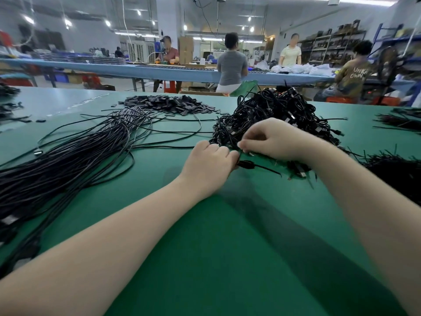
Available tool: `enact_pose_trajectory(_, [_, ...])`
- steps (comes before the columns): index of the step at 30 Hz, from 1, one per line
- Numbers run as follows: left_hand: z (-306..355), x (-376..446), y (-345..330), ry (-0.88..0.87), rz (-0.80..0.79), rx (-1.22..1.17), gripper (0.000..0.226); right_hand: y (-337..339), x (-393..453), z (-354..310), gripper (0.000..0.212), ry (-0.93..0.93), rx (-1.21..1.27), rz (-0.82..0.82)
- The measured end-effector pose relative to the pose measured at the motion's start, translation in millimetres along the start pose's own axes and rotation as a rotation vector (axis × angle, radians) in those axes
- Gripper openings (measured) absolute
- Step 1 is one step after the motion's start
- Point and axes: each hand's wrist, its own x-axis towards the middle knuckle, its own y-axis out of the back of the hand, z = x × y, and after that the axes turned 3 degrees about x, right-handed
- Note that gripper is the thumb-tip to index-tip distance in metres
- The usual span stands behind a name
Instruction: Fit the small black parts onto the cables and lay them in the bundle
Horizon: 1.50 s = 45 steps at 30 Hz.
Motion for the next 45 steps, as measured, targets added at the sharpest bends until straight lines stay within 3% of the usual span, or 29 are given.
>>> enact_pose_trajectory(4, [6,1,7,-0.064,0.119,-0.213,0.02,-4,-8,28,0.029,-0.19,0.567,-0.178])
enact_pose_trajectory(6, [10,2,10,0.026,0.08,-0.375,0.026,-19,-9,31,0.027,-0.261,0.855,-0.206])
enact_pose_trajectory(9, [8,0,8,0.27,0.003,-0.637,0.022,-47,-6,18,0.016,-0.343,1.189,-0.063])
enact_pose_trajectory(14, [5,1,-2,0.643,-0.025,-0.995,0.021,-86,3,-6,0.016,-0.393,1.404,0.214])
enact_pose_trajectory(19, [-2,6,-9,0.758,-0.16,-1.383,0.017,-89,0,-4,0.015,-0.372,1.49,0.262])
enact_pose_trajectory(29, [-4,4,-10,0.745,-0.225,-1.627,0.02,-89,-2,-6,0.008,-0.349,1.416,0.249])
enact_pose_trajectory(31, [-3,4,-7,0.747,-0.227,-1.632,0.019,-90,-2,-6,0.012,-0.292,1.159,0.341])
enact_pose_trajectory(34, [-2,3,-4,0.76,-0.234,-1.569,0.017,-89,-6,-5,0.018,-0.125,0.522,0.512])
enact_pose_trajectory(38, [-5,4,2,0.775,-0.376,-1.59,0.034,-81,-13,-5,0.016,0.047,0.051,0.602])
enact_pose_trajectory(41, [-7,2,0,0.846,-0.376,-1.625,0.037,-77,-14,-5,0.015,0.175,-0.174,0.656])
enact_pose_trajectory(45, [-6,1,-1,0.863,-0.255,-1.521,0.045,-76,-15,-2,0.014,0.213,-0.121,0.593])
